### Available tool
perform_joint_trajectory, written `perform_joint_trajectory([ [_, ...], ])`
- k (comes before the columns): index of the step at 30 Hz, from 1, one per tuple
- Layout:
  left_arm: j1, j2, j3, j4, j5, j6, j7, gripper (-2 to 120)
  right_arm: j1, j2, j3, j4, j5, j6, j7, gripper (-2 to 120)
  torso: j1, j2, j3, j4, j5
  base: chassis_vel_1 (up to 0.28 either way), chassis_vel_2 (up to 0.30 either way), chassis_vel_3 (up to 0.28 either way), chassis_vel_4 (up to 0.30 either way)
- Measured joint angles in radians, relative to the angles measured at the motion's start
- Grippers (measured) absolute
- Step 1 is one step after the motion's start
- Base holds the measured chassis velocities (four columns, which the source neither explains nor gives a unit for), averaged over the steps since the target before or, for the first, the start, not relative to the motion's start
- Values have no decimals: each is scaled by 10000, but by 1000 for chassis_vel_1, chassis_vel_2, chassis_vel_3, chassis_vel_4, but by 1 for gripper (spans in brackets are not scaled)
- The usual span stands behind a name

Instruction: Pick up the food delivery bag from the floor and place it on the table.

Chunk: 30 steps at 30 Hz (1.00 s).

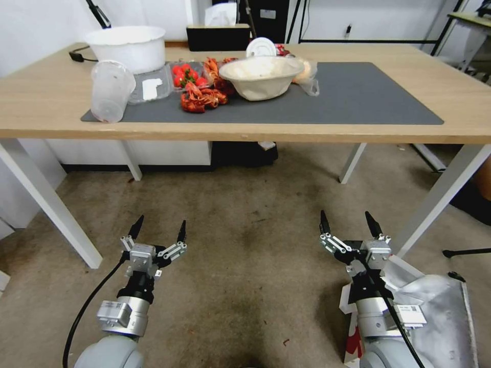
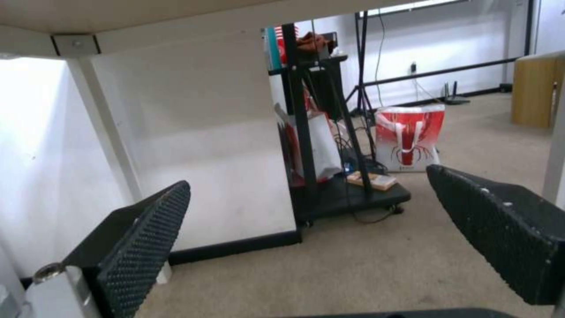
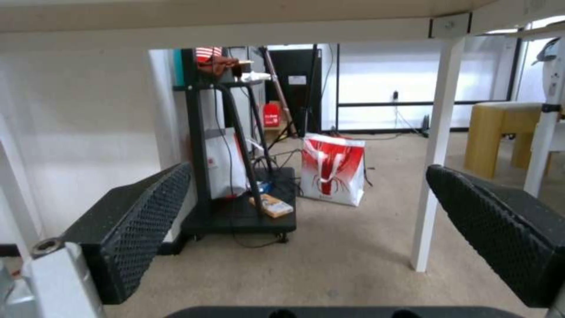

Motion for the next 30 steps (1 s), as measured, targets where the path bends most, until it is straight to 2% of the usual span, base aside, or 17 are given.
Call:
perform_joint_trajectory([
  [21,-45,-92,129,142,29,-37,23,100,18,63,-3,-231,-26,75,-15,100,-125,-778,-656,0,0,0,0,0,0],
  [30,-71,-79,103,142,23,-48,22,100,-2,115,4,-232,-29,116,-48,100,-157,-1193,-1038,0,1,0,0,0,0],
])
